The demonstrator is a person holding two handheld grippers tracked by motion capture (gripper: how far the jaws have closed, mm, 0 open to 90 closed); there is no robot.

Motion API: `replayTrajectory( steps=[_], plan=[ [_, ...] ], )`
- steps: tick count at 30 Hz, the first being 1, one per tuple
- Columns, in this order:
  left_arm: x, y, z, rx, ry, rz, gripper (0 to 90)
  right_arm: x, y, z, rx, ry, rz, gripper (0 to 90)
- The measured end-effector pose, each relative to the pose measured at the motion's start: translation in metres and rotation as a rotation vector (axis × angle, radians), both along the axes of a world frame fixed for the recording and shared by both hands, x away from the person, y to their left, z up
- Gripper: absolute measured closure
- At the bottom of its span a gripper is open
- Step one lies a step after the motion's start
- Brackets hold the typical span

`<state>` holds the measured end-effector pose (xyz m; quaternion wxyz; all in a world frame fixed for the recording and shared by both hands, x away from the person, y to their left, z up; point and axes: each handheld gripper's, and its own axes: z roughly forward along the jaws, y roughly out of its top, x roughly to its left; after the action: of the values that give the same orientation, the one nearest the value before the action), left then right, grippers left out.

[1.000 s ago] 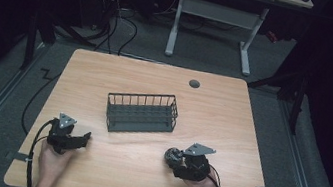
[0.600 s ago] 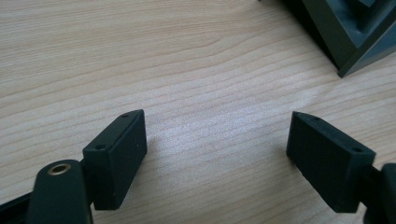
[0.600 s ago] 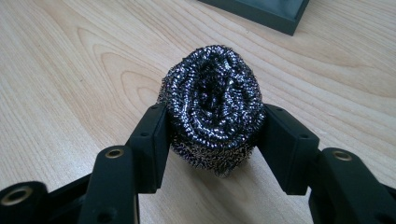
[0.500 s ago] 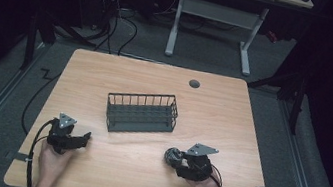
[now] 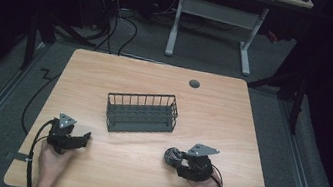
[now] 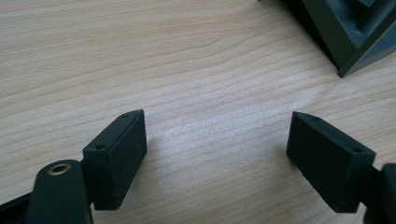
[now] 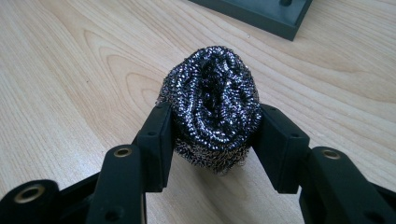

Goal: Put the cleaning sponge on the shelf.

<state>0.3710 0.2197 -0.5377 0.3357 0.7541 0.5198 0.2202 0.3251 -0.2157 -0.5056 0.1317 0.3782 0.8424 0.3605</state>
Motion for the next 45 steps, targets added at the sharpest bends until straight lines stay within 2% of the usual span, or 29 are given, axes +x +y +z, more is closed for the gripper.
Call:
replayTrajectory(
  steps=[9, 19, 20, 23, 34, 41, 45],
  plan=[
    [0.0, 0.0, 0.0, 0.0, 0.0, 0.0, 20.7, -0.002, -0.006, 0.008, 0.026, -0.01, 0.0, 50.9],
    [0.0, 0.0, 0.0, 0.0, 0.0, 0.0, 20.7, 0.007, -0.01, 0.041, 0.076, -0.041, 0.016, 51.0],
    [0.0, 0.0, 0.0, 0.0, 0.0, 0.0, 20.7, 0.011, -0.01, 0.048, 0.09, -0.044, 0.018, 51.0],
    [0.0, 0.0, 0.0, 0.0, 0.0, 0.0, 20.6, 0.015, -0.01, 0.054, 0.103, -0.044, 0.02, 51.0],
    [0.0, 0.0, 0.0, 0.0, 0.0, 0.0, 20.6, 0.035, -0.006, 0.086, 0.104, -0.062, 0.032, 51.0],
    [0.0, 0.0, 0.0, 0.0, 0.0, 0.0, 20.6, 0.056, 0.0, 0.108, 0.12, -0.095, 0.031, 50.9],
    [0.0, 0.0, 0.0, 0.0, 0.0, 0.0, 20.6, 0.073, 0.01, 0.118, 0.122, -0.099, 0.033, 50.9]
  ],
)
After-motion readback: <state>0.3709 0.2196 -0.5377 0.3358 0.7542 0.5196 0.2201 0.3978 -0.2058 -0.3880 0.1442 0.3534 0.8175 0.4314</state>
